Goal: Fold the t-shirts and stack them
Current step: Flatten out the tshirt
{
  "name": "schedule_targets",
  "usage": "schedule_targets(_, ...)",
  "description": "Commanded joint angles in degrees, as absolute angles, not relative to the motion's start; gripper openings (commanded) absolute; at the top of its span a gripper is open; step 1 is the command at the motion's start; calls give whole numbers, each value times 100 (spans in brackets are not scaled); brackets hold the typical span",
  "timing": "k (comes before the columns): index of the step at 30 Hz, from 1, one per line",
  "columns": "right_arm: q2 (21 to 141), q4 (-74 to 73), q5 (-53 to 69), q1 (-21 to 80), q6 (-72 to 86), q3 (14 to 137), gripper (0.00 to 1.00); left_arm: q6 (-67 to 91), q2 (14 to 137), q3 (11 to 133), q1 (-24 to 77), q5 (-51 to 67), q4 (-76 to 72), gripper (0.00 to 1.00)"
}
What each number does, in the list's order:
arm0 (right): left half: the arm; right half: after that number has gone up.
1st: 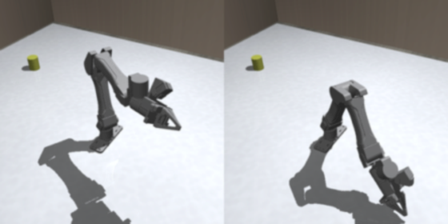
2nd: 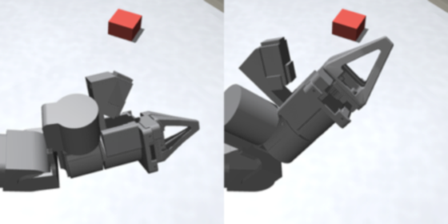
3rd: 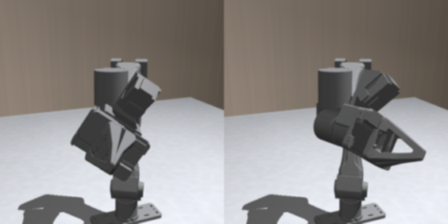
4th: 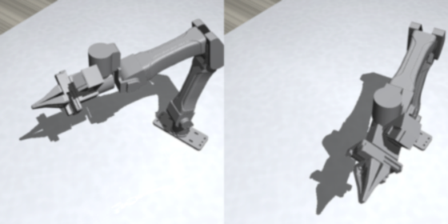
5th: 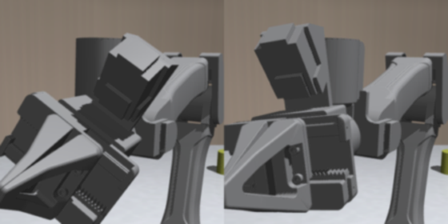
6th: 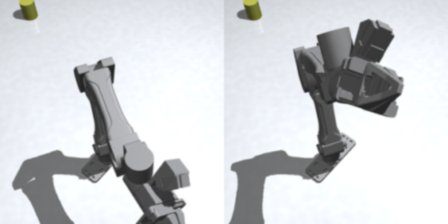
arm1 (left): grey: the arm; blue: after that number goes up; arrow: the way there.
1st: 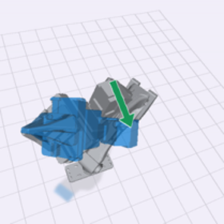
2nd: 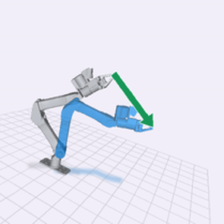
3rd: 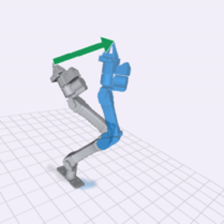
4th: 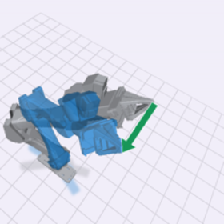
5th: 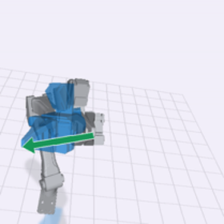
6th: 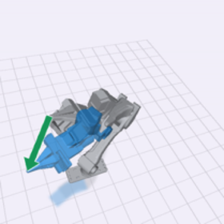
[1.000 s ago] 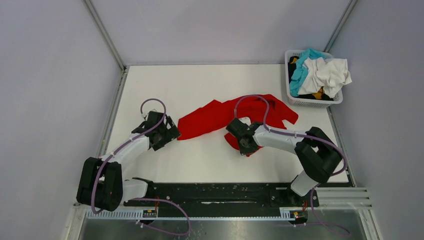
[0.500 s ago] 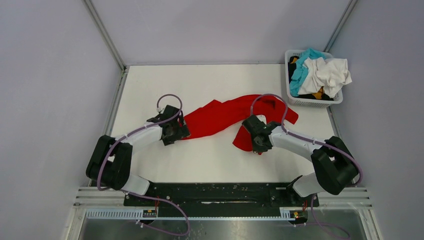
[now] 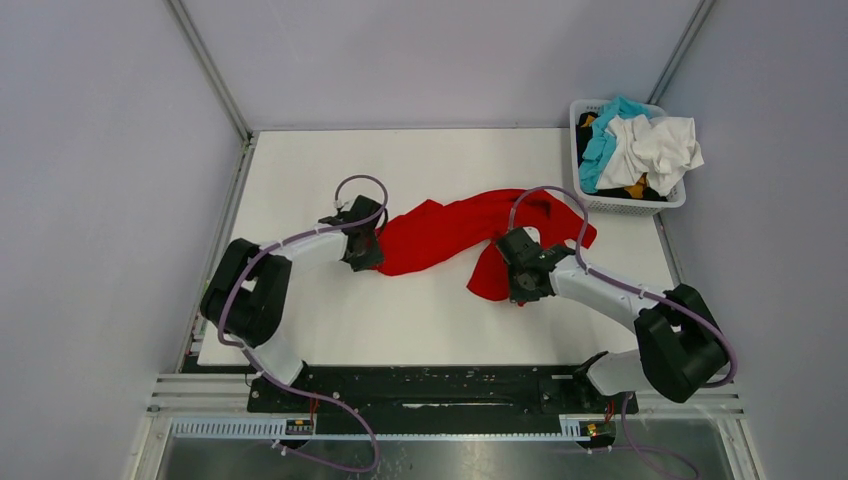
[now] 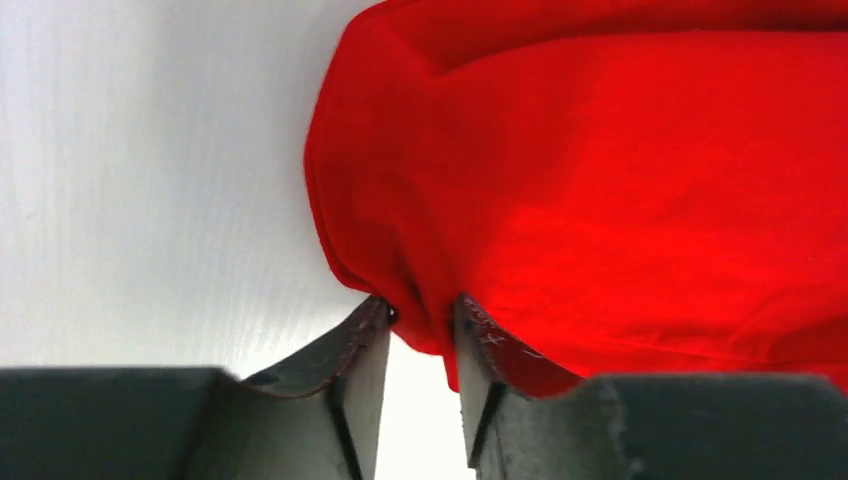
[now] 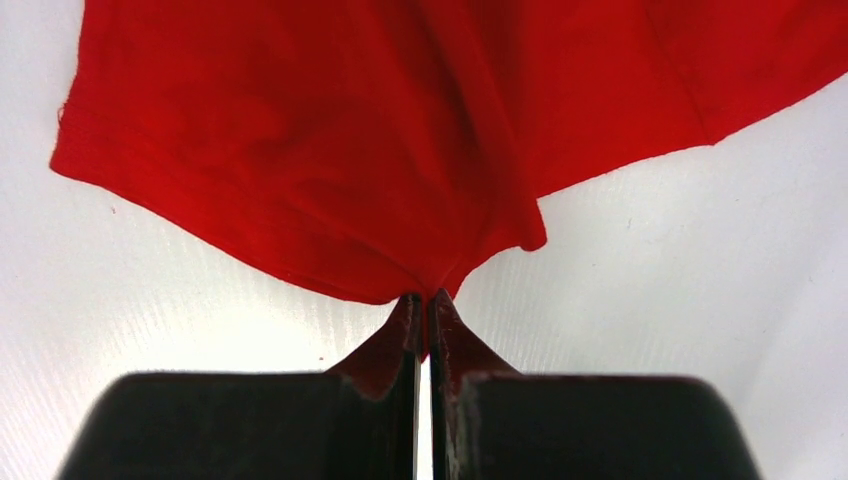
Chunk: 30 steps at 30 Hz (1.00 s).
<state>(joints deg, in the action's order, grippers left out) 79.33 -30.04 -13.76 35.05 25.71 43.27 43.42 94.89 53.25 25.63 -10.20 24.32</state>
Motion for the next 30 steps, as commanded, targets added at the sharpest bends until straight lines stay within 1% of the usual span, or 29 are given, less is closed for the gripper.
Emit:
schedule_targets(1,7661,-2881,-1287,3362,2520,4278,0,4302,9998,5495,2661,-968,2540,16)
schedule_targets(2,7622,-2871,-1296,3323,2522,4268,0,4284,10019,5542,2663,-993,2550,1)
schedule_targets(3,7591,-2853,-1285,3270,2520,4258,0,4274,9997,5573,2659,-1045,2551,0)
schedule_targets(6,7453,-2848,-1380,3083,2522,4273,0,4228,9606,5659,2663,-1486,2591,0)
schedule_targets(9,7109,-2975,-1626,2925,2516,4441,0,4170,8844,5790,2663,-2038,2644,0)
schedule_targets(15,6039,-3280,-2410,2683,2313,5018,0,4060,7216,6127,2655,-2950,2736,0)
schedule_targets(18,5383,-3322,-2753,2580,2198,5346,0,3923,6539,6394,2645,-3220,2792,0)
schedule_targets(22,4570,-3335,-3187,2558,1896,6015,0,3614,5689,6925,2644,-3425,2782,0)
schedule_targets(25,4124,-3345,-3277,2558,1547,6673,0,3357,5227,7433,2644,-3630,2875,0)
schedule_targets(28,3936,-3498,-3043,2562,1322,7516,0,3114,4782,7971,2646,-3640,2923,0)
schedule_targets(30,3912,-3540,-2572,2558,1217,8073,0,2924,4515,8348,2646,-3402,2919,0)
